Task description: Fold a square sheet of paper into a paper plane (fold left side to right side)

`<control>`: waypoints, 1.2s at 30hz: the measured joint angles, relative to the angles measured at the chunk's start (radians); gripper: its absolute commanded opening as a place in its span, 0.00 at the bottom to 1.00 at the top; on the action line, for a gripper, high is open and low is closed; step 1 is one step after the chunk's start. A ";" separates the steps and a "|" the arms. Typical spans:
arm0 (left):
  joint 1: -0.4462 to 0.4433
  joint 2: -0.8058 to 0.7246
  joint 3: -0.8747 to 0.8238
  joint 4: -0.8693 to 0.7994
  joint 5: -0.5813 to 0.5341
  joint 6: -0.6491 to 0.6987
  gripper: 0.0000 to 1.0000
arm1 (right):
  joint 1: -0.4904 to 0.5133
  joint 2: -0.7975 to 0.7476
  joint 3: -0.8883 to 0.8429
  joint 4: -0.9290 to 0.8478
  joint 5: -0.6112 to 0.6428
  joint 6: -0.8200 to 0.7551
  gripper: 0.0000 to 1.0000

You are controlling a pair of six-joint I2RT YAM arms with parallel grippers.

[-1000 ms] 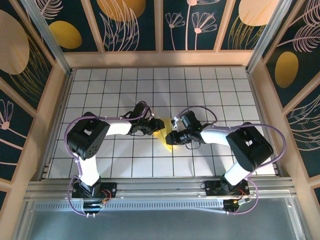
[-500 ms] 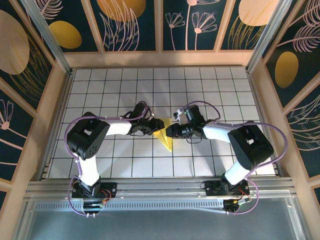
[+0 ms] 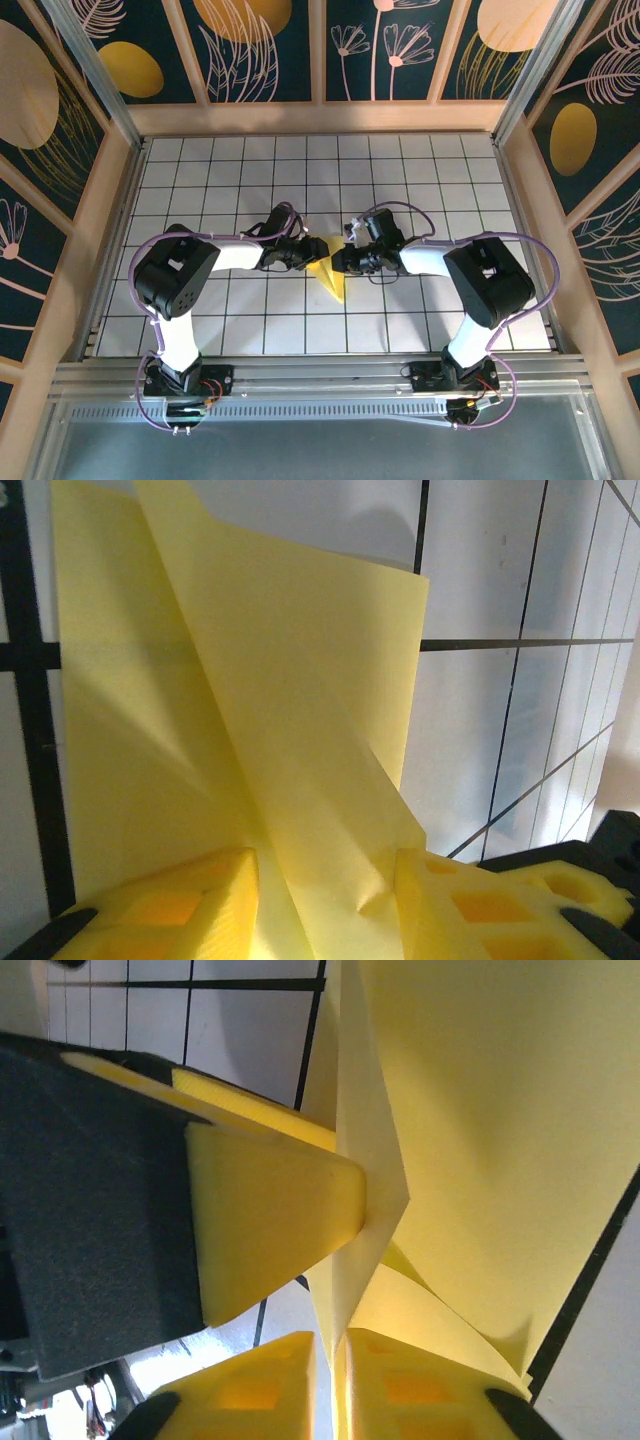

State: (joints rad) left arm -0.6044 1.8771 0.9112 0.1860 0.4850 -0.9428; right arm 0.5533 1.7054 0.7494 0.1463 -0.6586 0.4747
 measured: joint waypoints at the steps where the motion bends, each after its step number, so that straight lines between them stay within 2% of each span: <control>1: 0.000 0.000 0.000 0.000 0.000 0.000 0.41 | 0.000 0.000 0.000 0.000 0.002 -0.001 0.05; 3: 0.000 0.000 0.000 0.000 0.000 0.000 0.40 | 0.000 0.000 0.000 -0.001 0.007 0.000 0.00; 20: 0.000 0.000 0.000 0.000 0.000 0.000 0.41 | -0.028 0.000 0.000 -0.064 0.107 -0.013 0.00; 36: 0.000 0.000 0.000 0.000 0.000 0.000 0.41 | -0.028 0.000 0.001 -0.095 0.125 -0.028 0.00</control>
State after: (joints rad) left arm -0.6044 1.8767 0.9112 0.1864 0.4850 -0.9428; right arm 0.5251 1.7054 0.7506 0.0517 -0.5339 0.4465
